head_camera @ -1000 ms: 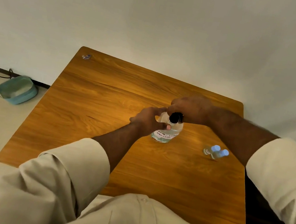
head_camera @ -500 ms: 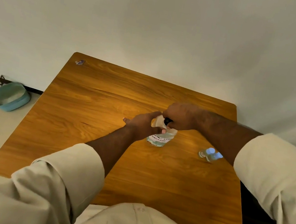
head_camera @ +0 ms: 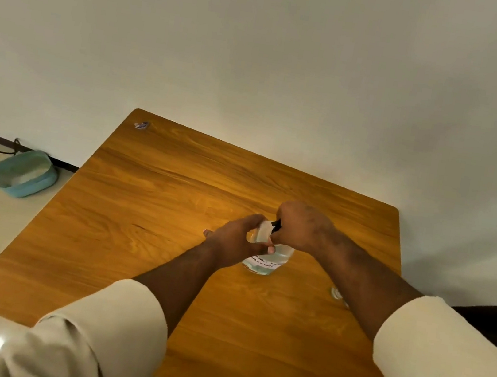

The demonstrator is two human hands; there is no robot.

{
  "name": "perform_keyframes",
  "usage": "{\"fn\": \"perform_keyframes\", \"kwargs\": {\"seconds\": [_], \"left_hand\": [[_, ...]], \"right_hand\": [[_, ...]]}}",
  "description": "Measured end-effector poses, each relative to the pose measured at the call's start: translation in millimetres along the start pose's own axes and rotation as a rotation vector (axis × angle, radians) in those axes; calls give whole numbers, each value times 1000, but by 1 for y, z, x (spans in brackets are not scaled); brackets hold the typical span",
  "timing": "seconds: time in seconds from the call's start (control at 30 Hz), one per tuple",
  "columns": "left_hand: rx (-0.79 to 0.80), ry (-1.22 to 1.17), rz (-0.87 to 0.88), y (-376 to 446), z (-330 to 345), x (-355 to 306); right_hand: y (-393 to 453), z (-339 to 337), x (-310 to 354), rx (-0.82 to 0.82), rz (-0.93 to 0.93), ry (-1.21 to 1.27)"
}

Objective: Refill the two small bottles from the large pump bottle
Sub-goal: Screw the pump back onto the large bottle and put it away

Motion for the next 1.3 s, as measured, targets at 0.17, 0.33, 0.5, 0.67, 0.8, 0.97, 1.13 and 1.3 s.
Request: {"fn": "perform_keyframes", "kwargs": {"seconds": [0.17, 0.33, 0.5, 0.67, 0.8, 0.97, 1.13, 1.3], "left_hand": [[-39, -187, -35, -3, 6, 1], [-137, -193, -60, -7, 9, 3], [-123, -291, -98, -14, 8, 4], [-37, -302, -121, -16, 3, 16], [-37, -174, -103, -8, -29, 41], [-88, -87, -125, 7, -94, 86], [-158, 87, -185, 26, -170, 136], [-227, 265, -208, 60, -248, 168]], "right_hand": [[-7, 1, -2, -76, 1, 30], [-6, 8, -5, -141, 125, 90], [-15, 24, -37, -36, 121, 458], [-31, 68, -47, -52, 83, 688], [-14, 80, -28, -224, 150, 843], [38, 75, 18, -310, 156, 855], [128, 54, 90, -308, 26, 806], [221, 24, 147, -313, -99, 786]]}}
Point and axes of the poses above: each hand's wrist, its own y-axis towards the middle knuckle, its own z-axis out of the palm, x = y × z, the point moved 5 cm from there along y, towards the middle knuckle, and after that the axes turned 7 degrees about -x, right-handed, at the moved point
